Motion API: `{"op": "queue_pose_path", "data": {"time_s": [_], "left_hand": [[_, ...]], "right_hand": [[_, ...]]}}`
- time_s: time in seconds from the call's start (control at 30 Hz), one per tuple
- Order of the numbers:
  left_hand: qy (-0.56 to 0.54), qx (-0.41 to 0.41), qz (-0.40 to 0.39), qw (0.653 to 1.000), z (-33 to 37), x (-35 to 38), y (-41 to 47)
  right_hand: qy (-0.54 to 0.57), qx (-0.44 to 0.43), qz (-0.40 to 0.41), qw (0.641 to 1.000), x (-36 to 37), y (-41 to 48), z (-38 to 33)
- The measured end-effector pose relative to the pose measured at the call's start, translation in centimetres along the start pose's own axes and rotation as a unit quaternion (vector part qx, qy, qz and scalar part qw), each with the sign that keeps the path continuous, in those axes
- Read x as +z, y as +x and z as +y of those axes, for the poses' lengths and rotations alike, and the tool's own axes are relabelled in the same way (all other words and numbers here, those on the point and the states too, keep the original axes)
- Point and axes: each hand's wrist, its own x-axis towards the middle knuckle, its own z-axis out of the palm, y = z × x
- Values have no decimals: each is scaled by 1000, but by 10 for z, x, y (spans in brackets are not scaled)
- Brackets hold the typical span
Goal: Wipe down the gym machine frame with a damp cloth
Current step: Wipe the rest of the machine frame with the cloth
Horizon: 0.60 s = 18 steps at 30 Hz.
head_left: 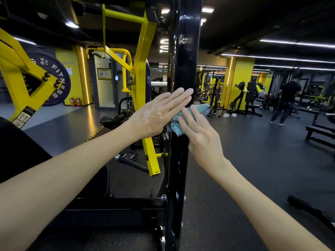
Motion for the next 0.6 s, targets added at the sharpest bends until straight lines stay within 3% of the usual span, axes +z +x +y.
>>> {"op": "queue_pose_path", "data": {"time_s": [0.13,0.23,0.33,0.5,0.6], "left_hand": [[-6,2,10,1000,7,6,-5],[-5,14,7,1000,16,13,-15],[-3,13,0,1000,18,13,-17],[-9,17,-9,1000,13,11,-17],[-12,24,0,1000,12,11,-16]], "right_hand": [[-7,-21,8,1000,20,-56,-21],[3,-62,-38,997,28,-101,-30],[-13,-92,-51,994,21,-94,-19],[-14,-5,19,1000,2,-23,-1],[14,1,31,999,9,-27,-6]]}}
